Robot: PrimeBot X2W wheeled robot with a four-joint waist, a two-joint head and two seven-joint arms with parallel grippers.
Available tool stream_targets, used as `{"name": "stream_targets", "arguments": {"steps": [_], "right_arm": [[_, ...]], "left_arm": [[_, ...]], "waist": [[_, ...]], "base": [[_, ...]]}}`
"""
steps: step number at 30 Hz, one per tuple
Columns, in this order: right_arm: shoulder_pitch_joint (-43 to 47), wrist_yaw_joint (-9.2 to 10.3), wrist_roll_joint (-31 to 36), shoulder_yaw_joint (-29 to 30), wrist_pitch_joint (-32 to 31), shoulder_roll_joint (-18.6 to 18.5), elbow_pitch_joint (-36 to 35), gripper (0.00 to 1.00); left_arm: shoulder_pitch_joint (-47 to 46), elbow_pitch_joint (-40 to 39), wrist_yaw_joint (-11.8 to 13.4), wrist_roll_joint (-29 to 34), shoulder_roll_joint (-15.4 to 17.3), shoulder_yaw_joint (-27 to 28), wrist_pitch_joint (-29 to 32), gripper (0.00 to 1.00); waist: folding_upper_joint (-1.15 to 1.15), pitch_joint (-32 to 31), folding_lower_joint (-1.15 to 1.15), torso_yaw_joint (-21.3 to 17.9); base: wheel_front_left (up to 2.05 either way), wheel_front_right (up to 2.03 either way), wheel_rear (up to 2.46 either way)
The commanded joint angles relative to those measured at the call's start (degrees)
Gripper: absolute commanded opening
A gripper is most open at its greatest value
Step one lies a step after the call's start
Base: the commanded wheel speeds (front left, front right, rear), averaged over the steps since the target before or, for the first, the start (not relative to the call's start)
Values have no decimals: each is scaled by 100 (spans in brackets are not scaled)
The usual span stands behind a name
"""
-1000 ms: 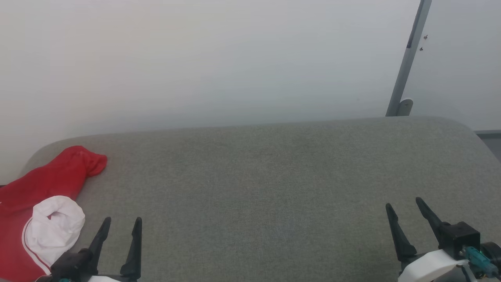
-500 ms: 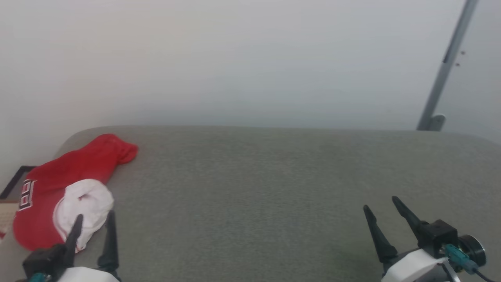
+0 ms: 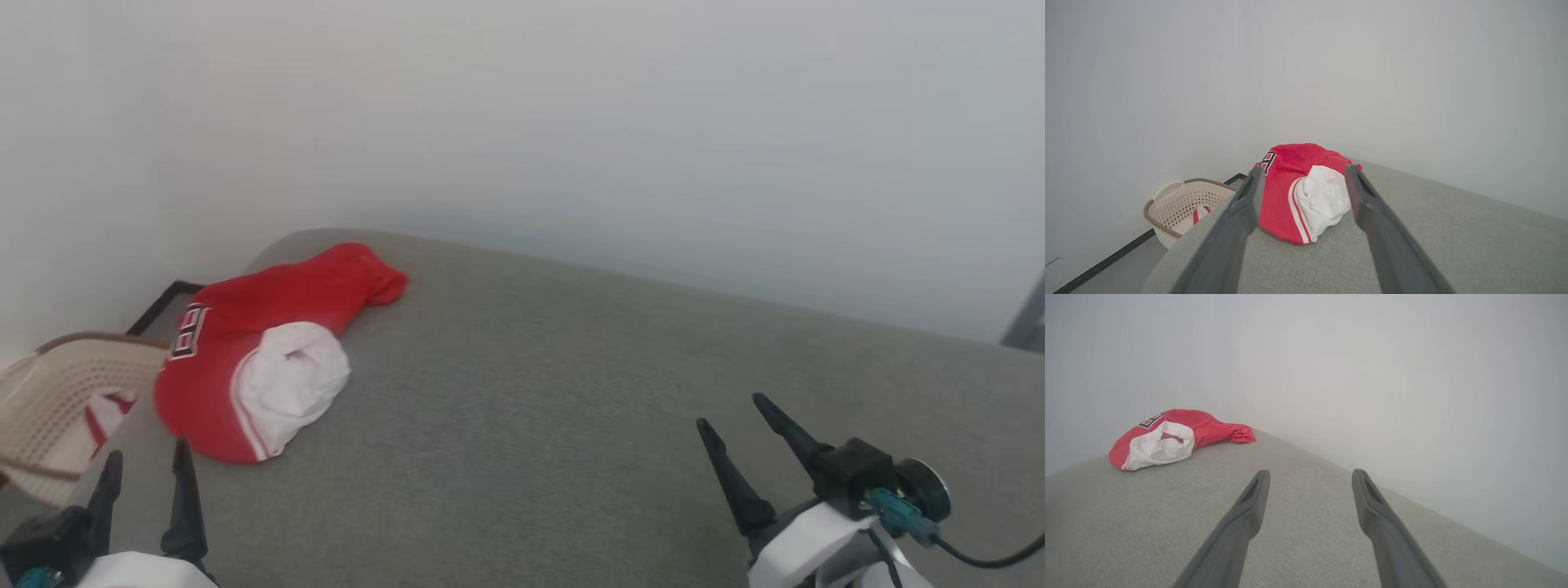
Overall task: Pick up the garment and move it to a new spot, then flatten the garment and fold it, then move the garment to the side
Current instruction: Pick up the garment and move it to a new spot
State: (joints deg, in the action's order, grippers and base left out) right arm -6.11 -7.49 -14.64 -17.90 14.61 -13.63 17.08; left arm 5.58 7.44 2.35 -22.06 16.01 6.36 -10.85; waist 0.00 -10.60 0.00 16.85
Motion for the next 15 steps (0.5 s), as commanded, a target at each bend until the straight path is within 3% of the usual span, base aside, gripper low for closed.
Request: {"name": "stream_targets", "arguments": {"steps": [1, 15], "right_arm": [[-64, -1, -11, -21, 34, 17, 20, 100], [-177, -1, -43, -54, 62, -58, 118, 100]], "left_arm": [[25, -39, 43, -60, 12, 11, 6, 100], [-69, -143, 149, -143, -40, -12, 110, 100]], "waist": [[0, -8, 0, 152], [0, 86, 0, 387]], "base": [[0, 0, 0], [0, 0, 0]]}}
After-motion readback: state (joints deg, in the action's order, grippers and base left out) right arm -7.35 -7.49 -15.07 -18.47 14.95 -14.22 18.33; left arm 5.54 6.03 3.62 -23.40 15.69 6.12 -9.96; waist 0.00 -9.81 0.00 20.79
